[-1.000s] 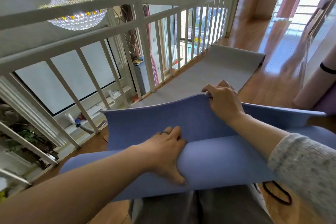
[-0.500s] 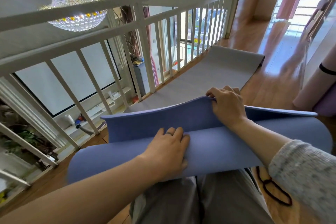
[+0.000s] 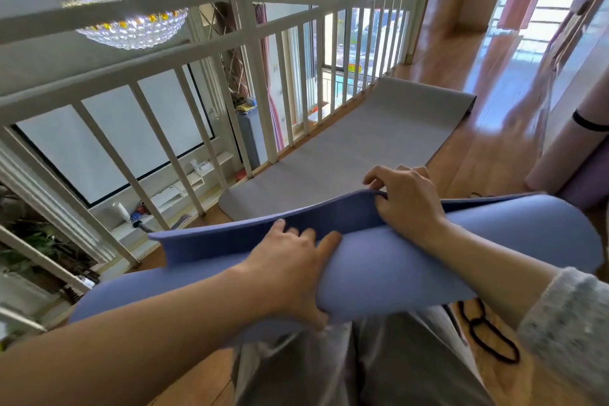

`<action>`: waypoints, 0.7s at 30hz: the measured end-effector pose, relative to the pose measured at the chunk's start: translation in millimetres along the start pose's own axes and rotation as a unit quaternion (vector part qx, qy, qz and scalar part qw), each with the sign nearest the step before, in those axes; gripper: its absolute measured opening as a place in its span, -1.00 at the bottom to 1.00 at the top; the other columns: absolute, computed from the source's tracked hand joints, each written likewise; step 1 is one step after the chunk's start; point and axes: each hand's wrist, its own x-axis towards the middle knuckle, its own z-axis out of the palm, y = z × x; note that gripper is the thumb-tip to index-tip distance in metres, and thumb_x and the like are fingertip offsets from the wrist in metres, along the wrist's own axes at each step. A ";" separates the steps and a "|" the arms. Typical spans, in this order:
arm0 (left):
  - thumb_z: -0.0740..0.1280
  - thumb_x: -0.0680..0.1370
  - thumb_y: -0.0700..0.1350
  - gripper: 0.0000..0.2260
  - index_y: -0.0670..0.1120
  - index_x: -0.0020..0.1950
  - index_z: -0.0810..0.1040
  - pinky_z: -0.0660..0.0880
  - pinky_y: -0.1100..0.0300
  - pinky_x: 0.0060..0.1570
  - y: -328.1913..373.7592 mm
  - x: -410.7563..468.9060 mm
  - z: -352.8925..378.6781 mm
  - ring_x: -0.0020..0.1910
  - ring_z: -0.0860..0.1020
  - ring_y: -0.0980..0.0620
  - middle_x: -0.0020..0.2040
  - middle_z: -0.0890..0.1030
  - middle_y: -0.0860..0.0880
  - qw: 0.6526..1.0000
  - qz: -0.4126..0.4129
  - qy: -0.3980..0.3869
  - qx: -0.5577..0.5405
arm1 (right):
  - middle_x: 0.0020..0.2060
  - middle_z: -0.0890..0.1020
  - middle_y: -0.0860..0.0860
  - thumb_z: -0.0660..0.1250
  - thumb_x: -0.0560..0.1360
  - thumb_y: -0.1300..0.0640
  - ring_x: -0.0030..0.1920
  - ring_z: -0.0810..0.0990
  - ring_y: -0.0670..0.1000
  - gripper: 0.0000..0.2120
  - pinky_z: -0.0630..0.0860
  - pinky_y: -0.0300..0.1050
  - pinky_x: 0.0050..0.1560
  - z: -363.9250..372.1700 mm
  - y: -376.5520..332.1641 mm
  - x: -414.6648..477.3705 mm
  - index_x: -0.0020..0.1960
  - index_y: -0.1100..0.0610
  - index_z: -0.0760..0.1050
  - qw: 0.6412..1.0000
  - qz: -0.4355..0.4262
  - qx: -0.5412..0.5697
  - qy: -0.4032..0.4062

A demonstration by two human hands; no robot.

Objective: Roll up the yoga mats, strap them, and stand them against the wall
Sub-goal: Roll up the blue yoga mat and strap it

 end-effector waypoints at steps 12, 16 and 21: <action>0.34 0.39 0.33 -0.10 0.06 0.55 -0.08 0.21 0.08 0.35 -10.4 -11.0 8.1 0.25 0.35 -0.01 0.33 0.32 -0.01 0.999 0.036 0.010 -0.023 | -0.15 0.69 -0.07 0.31 0.45 0.26 -0.11 0.58 0.02 -0.78 0.37 -0.11 0.02 20.0 -1.3 -17.2 0.03 0.02 0.58 0.998 0.015 0.012 -0.056; 0.34 0.42 0.28 -0.29 0.04 0.46 0.17 0.24 0.17 0.28 -22.4 -5.3 1.2 0.13 0.43 0.07 0.28 0.44 0.03 0.997 0.024 0.017 -0.066 | -0.14 0.65 -0.13 0.31 0.45 0.25 -0.17 0.51 -0.09 -0.75 0.32 -0.22 -0.03 11.2 -3.8 -13.0 0.05 -0.01 0.57 0.991 0.015 0.030 -0.128; 0.30 0.45 0.28 -0.38 0.05 0.43 0.27 0.24 0.18 0.25 -28.6 4.1 0.9 0.14 0.44 0.05 0.29 0.46 0.05 0.998 0.039 0.003 -0.056 | -0.18 0.61 -0.17 0.28 0.43 0.27 -0.11 0.54 -0.07 -0.73 0.48 -0.14 -0.02 1.2 -4.7 -18.1 -0.01 -0.05 0.60 0.984 0.055 0.033 -0.169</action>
